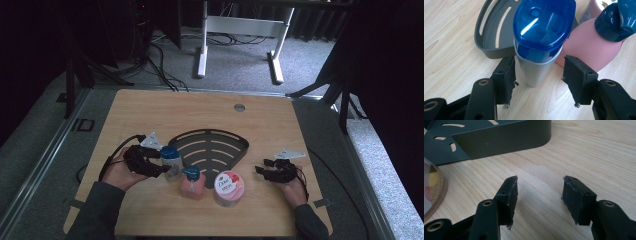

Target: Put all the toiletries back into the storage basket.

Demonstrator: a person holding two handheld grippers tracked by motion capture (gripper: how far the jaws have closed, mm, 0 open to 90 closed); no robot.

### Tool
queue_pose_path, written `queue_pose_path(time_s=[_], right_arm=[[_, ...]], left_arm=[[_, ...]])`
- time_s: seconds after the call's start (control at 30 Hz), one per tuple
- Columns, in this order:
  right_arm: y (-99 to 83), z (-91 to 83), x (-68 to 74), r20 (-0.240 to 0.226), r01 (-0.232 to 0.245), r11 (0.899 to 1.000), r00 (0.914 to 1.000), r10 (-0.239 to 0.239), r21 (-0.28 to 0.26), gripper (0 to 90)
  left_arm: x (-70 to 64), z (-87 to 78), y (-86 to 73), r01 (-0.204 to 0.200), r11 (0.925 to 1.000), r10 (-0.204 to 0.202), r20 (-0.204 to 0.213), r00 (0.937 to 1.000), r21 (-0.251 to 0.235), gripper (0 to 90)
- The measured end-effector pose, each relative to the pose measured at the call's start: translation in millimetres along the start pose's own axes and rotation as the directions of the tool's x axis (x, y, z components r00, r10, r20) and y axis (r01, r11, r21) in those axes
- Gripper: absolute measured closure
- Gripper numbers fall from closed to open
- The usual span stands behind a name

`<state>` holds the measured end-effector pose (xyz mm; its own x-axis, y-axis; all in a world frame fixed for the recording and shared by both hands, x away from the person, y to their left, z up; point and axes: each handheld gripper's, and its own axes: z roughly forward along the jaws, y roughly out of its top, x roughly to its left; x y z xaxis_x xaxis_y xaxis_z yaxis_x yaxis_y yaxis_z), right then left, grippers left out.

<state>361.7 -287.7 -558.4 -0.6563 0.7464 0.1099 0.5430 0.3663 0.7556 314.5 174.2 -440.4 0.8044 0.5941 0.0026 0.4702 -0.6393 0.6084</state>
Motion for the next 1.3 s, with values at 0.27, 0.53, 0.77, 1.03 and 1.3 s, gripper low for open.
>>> queue_pose_path(time_s=[0.27, 0.53, 0.77, 1.03, 1.3], right_arm=[[0.0, 0.3, 0.2, -0.005, 0.006, 1.000, 1.0000, -0.006, 0.000, 44.1], [0.1, 0.4, 0.5, -0.005, 0.008, 1.000, 1.0000, -0.008, 0.001, 43.9], [0.1, 0.4, 0.6, -0.004, 0.008, 1.000, 1.0000, -0.008, 0.001, 43.9], [0.1, 0.4, 0.5, -0.006, 0.008, 1.000, 1.0000, -0.008, 0.001, 43.7], [0.1, 0.5, 0.3, -0.007, 0.007, 1.000, 1.0000, -0.007, 0.000, 43.7]], left_arm=[[2.0, 1.8, 3.8, -0.009, 0.9998, 0.009, 0.004, 0.9999, 0.016, 43.8], [2.5, 2.5, 7.5, -0.020, 0.9995, 0.019, 0.013, 0.9997, 0.025, 43.8], [2.6, 5.4, 10.0, -0.027, 0.9992, 0.026, 0.018, 0.9995, 0.031, 43.7], [3.3, 6.1, 13.7, -0.028, 0.9991, 0.028, 0.018, 0.9995, 0.031, 42.6], [3.6, 8.7, 17.8, -0.041, 0.9982, 0.039, 0.028, 0.9988, 0.045, 42.6]])
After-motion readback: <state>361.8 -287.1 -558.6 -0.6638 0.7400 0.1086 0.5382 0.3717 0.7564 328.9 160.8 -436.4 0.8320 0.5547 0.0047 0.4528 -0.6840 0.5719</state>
